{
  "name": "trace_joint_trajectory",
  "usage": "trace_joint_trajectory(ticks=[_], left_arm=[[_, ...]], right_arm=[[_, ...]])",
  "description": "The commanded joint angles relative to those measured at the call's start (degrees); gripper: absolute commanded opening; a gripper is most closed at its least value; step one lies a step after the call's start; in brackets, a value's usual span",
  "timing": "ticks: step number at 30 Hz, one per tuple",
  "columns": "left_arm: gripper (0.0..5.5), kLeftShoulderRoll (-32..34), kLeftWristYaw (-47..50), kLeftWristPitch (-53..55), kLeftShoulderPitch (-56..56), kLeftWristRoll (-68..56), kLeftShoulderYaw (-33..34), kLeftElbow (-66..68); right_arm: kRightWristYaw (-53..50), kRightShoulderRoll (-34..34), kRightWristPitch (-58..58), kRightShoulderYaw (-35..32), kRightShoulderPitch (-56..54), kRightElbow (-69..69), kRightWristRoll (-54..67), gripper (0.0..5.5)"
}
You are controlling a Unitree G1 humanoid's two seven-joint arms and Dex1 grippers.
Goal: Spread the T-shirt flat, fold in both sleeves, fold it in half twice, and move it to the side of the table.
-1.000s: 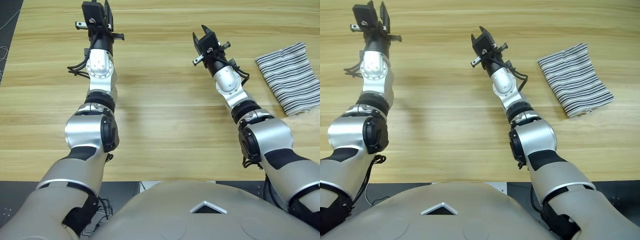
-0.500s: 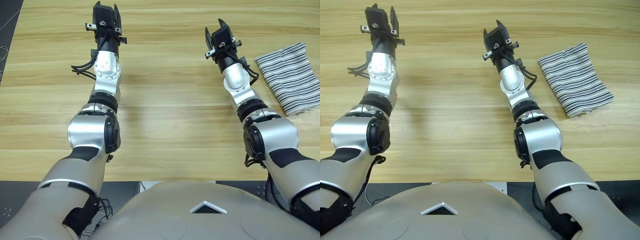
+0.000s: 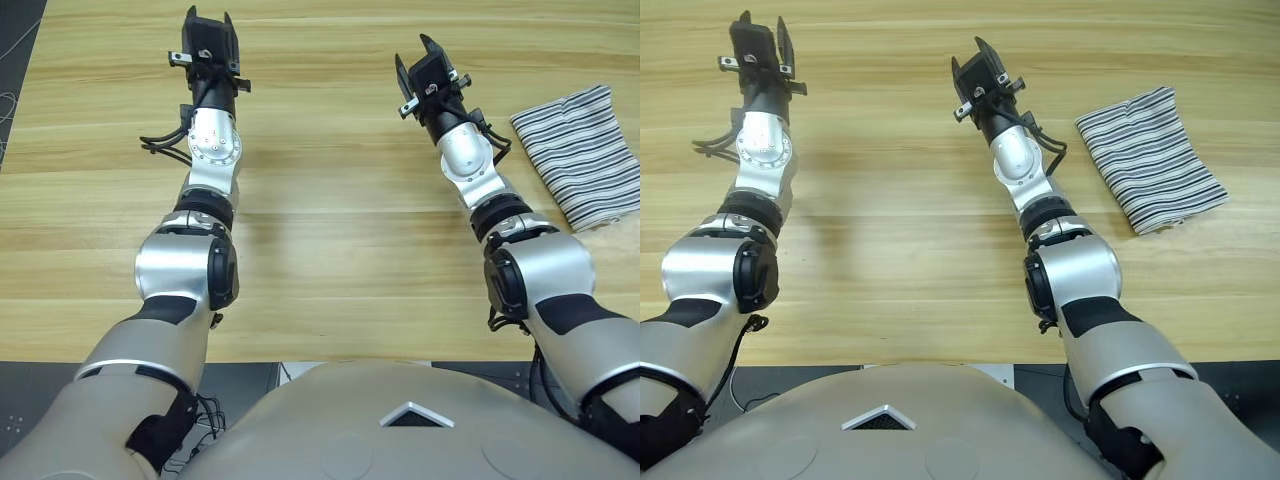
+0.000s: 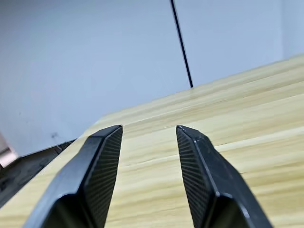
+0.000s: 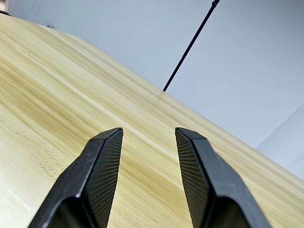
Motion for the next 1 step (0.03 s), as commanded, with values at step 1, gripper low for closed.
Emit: trace_joint_trajectory(ticks=[1], left_arm=[[2.10,0.80,-1.20,1.30,0.44,-2.56,2.42,0.11]], right_arm=[[0.36,0.23,-0.08,0.29,-1.05,-0.10,-0.40,2.03]])
